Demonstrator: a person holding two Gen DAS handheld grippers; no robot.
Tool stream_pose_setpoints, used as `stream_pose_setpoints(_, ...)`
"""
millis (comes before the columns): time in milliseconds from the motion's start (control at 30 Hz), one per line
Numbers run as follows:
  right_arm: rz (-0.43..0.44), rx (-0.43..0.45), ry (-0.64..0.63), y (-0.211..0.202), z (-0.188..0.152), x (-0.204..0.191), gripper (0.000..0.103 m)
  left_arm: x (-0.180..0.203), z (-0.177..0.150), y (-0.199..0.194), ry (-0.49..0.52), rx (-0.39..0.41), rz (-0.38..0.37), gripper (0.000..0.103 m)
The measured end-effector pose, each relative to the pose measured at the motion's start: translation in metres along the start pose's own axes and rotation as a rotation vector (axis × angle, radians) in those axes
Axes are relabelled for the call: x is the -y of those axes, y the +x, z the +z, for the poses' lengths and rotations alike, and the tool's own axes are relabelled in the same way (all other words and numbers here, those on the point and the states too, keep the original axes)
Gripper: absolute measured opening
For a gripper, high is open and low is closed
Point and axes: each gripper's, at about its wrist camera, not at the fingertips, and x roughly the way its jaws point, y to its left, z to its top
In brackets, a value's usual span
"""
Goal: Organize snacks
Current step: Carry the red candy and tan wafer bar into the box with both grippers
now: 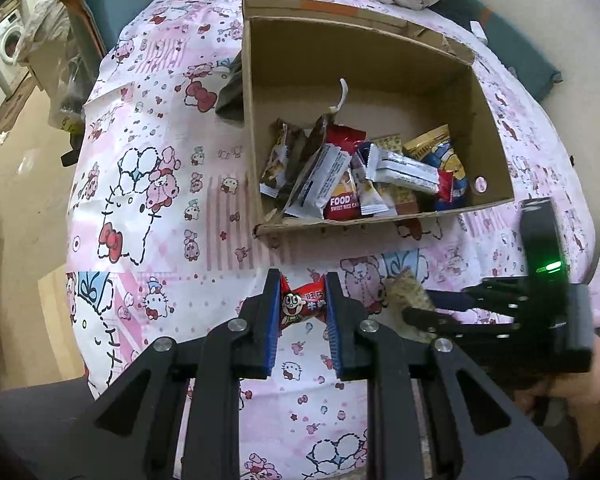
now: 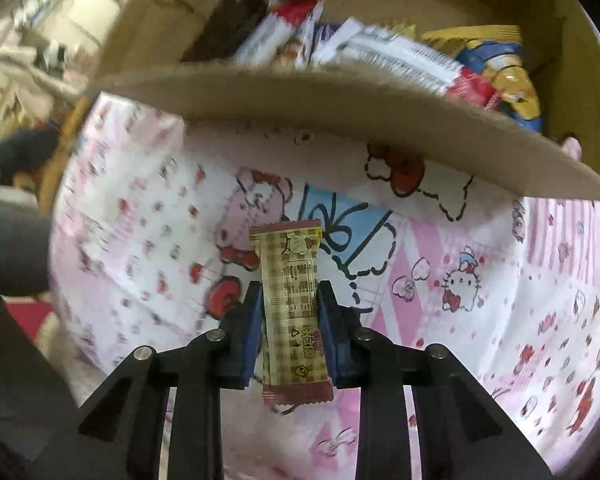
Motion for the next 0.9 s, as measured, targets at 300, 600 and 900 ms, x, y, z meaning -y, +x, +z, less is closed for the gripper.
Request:
stream_pose_setpoints(300,0.086,0.110,0.070,-0.048,-0.009,0.001,0.028,0.001,-0.003,0.004,0.019,0.022,0.049,0.017)
stream_pose_setpoints(600,0.166,0.204,0.128,-0.073,-0.011,0.003,0.028,0.003,-0.001,0.004,0.048,0.069,0.107,0.017)
stream_pose_setpoints(900,0.271,0.416,0.126,-0.128,-0.007,0.003,0.028,0.016,0.026,-0.029,0.039,0.163,0.086,0.017)
